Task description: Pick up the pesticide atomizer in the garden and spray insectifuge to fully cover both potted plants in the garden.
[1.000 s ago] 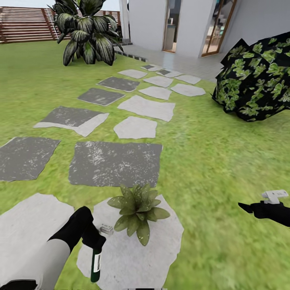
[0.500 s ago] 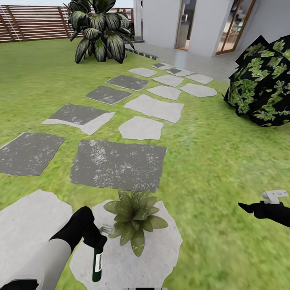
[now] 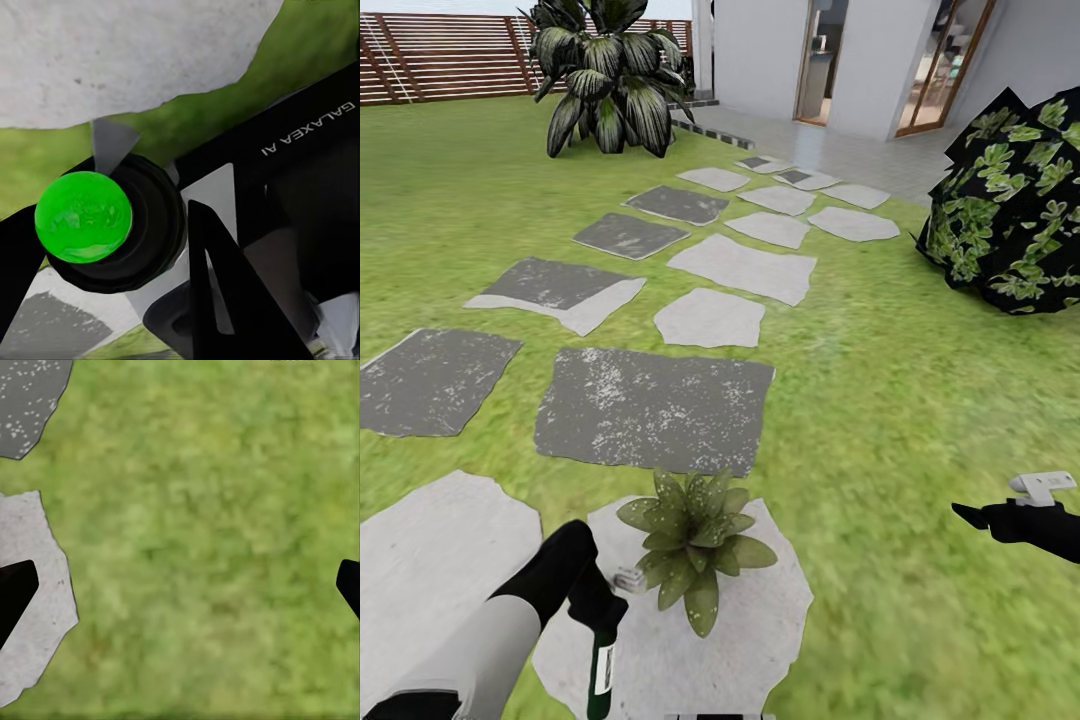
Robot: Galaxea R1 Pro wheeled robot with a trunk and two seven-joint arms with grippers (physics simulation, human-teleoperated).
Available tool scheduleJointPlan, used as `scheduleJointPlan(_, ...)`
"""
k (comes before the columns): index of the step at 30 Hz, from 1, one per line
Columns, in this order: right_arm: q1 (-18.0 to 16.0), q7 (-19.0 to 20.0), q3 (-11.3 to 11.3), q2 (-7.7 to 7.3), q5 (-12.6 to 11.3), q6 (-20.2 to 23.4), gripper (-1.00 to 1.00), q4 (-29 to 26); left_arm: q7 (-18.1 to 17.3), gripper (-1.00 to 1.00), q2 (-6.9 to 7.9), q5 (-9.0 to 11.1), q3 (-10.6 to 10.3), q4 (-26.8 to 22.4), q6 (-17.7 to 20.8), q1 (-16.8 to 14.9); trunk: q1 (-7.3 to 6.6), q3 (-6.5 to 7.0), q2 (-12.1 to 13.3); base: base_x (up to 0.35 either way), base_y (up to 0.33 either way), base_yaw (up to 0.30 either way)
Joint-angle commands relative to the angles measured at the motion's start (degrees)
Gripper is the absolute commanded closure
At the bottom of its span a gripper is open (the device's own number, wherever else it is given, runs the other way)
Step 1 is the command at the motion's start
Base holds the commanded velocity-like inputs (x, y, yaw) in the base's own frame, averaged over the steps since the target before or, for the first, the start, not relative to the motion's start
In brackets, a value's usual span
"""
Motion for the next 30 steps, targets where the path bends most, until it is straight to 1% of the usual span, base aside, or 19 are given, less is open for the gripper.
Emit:
scheduleJointPlan(1, -0.1, 0.6, 0.0, 0.00, 0.5, 0.2, -1.00, -0.1, -0.5, 1.00, -0.02, -0.4, -0.1, 0.0, 0.3, 0.0, -0.01, -0.04, 0.0, 0.000, -0.017, 0.000)
scheduleJointPlan(3, -0.1, 0.6, -0.1, 0.00, 0.5, 0.2, -1.00, -0.1, -0.5, 1.00, -0.09, -0.5, -0.1, 0.3, 0.3, -0.2, -0.01, -0.04, 0.0, 0.000, -0.126, 0.073)
scheduleJointPlan(9, -0.1, 0.6, -0.1, 0.00, 0.5, 0.2, -1.00, -0.1, -0.5, 1.00, -0.06, -0.5, 0.0, 0.4, 0.3, -0.3, -0.01, -0.04, 0.0, 0.000, -0.230, 0.199)
scheduleJointPlan(16, -0.1, 0.7, -0.1, 0.00, 0.5, 0.2, -1.00, -0.1, -0.5, 1.00, -0.05, -0.6, 0.0, 0.5, 0.3, -0.3, -0.01, -0.04, 0.0, 0.000, -0.079, 0.039)
scheduleJointPlan(21, -0.1, 0.6, -0.1, 0.00, 0.5, 0.2, -1.00, -0.1, -0.5, 1.00, 0.03, -0.5, 0.1, 0.5, 0.3, -0.3, -0.01, -0.04, 0.0, 0.000, -0.277, 0.103)
scheduleJointPlan(30, -0.1, 0.6, -0.1, 0.00, 0.5, 0.2, -1.00, -0.1, -0.5, 1.00, -0.04, -0.6, 0.1, 0.5, 0.3, -0.3, -0.01, -0.04, 0.0, -0.025, -0.305, 0.217)
